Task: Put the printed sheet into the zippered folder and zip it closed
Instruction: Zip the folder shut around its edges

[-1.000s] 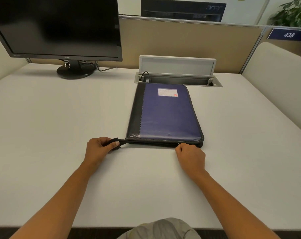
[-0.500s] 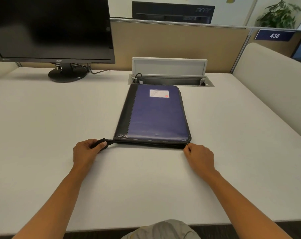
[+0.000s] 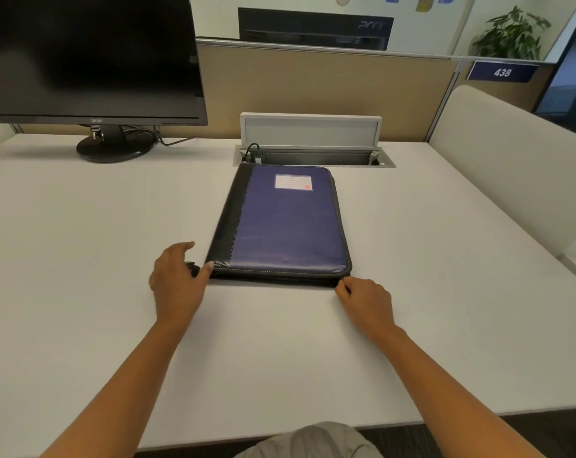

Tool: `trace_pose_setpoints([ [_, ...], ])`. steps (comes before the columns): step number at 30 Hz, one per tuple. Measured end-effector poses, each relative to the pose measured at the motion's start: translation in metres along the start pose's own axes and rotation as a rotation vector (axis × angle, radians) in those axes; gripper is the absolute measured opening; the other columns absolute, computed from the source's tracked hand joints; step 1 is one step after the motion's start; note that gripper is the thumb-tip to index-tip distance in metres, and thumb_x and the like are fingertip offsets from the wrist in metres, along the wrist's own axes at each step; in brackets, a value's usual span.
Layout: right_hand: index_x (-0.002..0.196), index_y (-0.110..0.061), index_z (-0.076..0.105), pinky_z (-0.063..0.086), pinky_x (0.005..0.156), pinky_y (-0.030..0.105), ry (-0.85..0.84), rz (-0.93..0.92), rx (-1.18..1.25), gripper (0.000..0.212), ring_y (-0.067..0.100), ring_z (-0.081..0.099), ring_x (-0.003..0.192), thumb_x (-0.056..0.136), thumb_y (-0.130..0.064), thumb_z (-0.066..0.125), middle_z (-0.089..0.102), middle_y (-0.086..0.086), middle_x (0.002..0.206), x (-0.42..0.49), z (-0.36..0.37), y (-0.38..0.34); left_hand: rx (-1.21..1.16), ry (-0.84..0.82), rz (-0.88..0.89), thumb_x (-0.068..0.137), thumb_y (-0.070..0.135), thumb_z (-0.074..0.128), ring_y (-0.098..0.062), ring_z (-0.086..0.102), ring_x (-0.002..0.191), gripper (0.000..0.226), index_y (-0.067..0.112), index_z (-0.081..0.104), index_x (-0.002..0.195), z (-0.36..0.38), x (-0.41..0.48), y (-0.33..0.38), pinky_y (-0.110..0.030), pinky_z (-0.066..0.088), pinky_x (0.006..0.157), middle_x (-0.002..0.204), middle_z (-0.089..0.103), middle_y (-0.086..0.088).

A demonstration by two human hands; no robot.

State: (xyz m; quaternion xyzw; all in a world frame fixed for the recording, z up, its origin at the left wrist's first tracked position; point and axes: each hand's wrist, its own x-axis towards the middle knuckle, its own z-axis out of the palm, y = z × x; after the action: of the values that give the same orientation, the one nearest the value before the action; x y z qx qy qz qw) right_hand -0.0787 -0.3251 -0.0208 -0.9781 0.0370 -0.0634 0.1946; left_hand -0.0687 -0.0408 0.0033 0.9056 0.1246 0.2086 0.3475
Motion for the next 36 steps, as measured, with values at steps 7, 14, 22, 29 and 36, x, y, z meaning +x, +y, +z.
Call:
trace_pose_setpoints([
  [7, 0.052, -0.023, 0.022, 0.02, 0.045, 0.024, -0.029, -0.045, 0.034, 0.042, 0.017, 0.034, 0.05, 0.09, -0.021, 0.04, 0.033, -0.005, 0.047, -0.008, 0.003, -0.007, 0.03, -0.396, 0.596, 0.086, 0.026, 0.063, -0.018, 0.032, 0.137, 0.044, 0.013, 0.052, 0.126, 0.044, -0.023, 0.047, -0.029, 0.025, 0.111, 0.14, 0.046, -0.004],
  [14, 0.057, -0.021, 0.032, 0.023, 0.047, 0.028, -0.093, -0.177, 0.074, 0.036, 0.019, 0.041, 0.058, 0.091, -0.027, 0.041, 0.05, 0.002, 0.061, -0.023, 0.01, -0.023, 0.36, -0.624, 0.782, 0.091, 0.046, 0.046, -0.013, 0.008, 0.144, 0.063, 0.018, 0.025, 0.144, 0.071, -0.024, 0.058, -0.028, 0.005, 0.116, 0.154, 0.021, 0.001],
  [22, 0.064, -0.023, 0.041, 0.026, 0.052, 0.029, -0.118, -0.28, 0.141, 0.028, 0.017, 0.044, 0.059, 0.092, -0.028, 0.044, 0.063, 0.005, 0.069, -0.034, 0.018, -0.04, 0.63, -0.657, 0.873, 0.098, 0.04, 0.026, -0.026, 0.008, 0.144, 0.058, 0.013, 0.008, 0.147, 0.064, -0.023, 0.042, -0.037, 0.008, 0.117, 0.156, 0.01, -0.009],
  [29, 0.06, -0.02, 0.036, 0.017, 0.045, 0.017, -0.097, -0.391, 0.099, 0.031, 0.014, 0.038, 0.054, 0.089, -0.027, 0.045, 0.058, 0.004, 0.061, -0.032, 0.024, -0.044, 0.493, -0.148, 1.233, 0.086, 0.032, 0.059, -0.026, 0.07, 0.088, 0.028, 0.012, 0.073, 0.099, 0.035, -0.024, 0.03, -0.035, 0.059, 0.062, 0.1, 0.073, -0.008],
  [36, 0.059, -0.018, 0.035, 0.015, 0.044, 0.018, -0.066, -0.408, 0.055, 0.034, 0.015, 0.036, 0.052, 0.089, -0.028, 0.045, 0.056, 0.005, 0.057, -0.021, 0.026, -0.043, 0.48, -0.167, 1.245, 0.091, 0.029, 0.05, -0.027, 0.07, 0.089, 0.03, 0.01, 0.072, 0.099, 0.026, -0.017, 0.02, -0.035, 0.059, 0.063, 0.101, 0.073, -0.007],
])
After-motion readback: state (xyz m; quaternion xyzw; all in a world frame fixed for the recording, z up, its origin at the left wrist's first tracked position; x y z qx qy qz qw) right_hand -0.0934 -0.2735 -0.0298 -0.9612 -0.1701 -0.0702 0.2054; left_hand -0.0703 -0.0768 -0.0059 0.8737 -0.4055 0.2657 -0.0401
